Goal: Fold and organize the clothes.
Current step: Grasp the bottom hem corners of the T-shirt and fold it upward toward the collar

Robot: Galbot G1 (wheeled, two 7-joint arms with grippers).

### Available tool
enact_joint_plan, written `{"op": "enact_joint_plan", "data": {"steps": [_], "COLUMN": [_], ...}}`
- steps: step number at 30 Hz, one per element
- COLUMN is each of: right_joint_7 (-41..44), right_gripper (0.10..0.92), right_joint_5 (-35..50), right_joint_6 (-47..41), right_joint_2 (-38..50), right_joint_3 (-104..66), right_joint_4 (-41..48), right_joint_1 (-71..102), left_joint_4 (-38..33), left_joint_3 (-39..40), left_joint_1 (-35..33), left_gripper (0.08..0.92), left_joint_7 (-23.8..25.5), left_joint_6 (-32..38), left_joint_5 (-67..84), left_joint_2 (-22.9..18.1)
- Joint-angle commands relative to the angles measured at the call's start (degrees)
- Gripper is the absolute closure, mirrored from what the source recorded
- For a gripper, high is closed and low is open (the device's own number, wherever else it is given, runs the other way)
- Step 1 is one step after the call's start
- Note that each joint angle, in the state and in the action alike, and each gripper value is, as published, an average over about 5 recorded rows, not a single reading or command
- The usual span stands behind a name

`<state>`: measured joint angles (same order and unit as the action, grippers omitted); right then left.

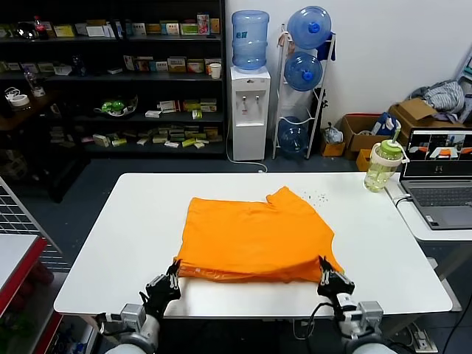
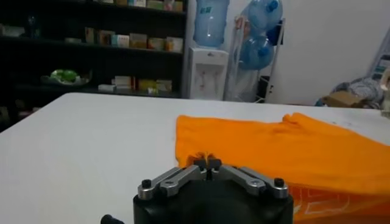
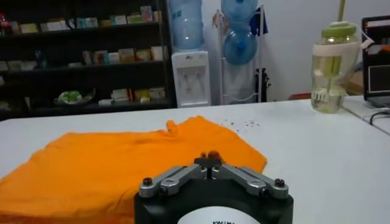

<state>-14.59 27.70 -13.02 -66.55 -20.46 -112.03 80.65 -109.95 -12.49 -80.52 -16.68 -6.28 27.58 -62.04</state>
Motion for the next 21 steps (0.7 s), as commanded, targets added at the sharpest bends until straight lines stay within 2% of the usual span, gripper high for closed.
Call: {"op": "enact_joint_plan", "data": {"steps": [1, 5, 8, 15, 21], "right_joint_7": [-0.96, -0.65, 0.09, 1.87, 4.25], "right_gripper": [0.901, 0.9, 0.863, 0.663, 0.49], "right_joint_5": [1.61, 1.92, 2.1, 0.34, -0.67], "right_joint_6": [-0.66, -1.51, -1.98, -1.85, -1.02], "right_joint_2": [-0.3, -0.74, -0.94, -0.26, 3.63], "right_joint_3": [4.45, 5.8, 6.32, 4.84, 0.97], "right_joint_4": [8.53, 10.67, 11.97, 12.44, 9.92], "right_joint_1": [-12.77, -15.24, -16.68, -16.7, -10.12], "left_joint_4": [8.09, 10.41, 11.48, 11.2, 7.27], "left_joint_3": [3.02, 3.85, 4.07, 3.92, 1.57], "left_joint_1": [10.52, 12.85, 13.98, 13.78, 8.74], "left_gripper": [0.9, 0.9, 0.889, 0.684, 0.511], "left_joint_7": [0.33, -0.32, -0.5, -1.16, -1.45], "left_joint_6": [0.82, 0.07, -1.45, -3.96, -5.62], "left_joint_5": [0.26, 0.18, 0.14, -0.39, -0.25], "left_joint_2": [0.18, -0.29, -0.54, -0.48, 0.77]}}
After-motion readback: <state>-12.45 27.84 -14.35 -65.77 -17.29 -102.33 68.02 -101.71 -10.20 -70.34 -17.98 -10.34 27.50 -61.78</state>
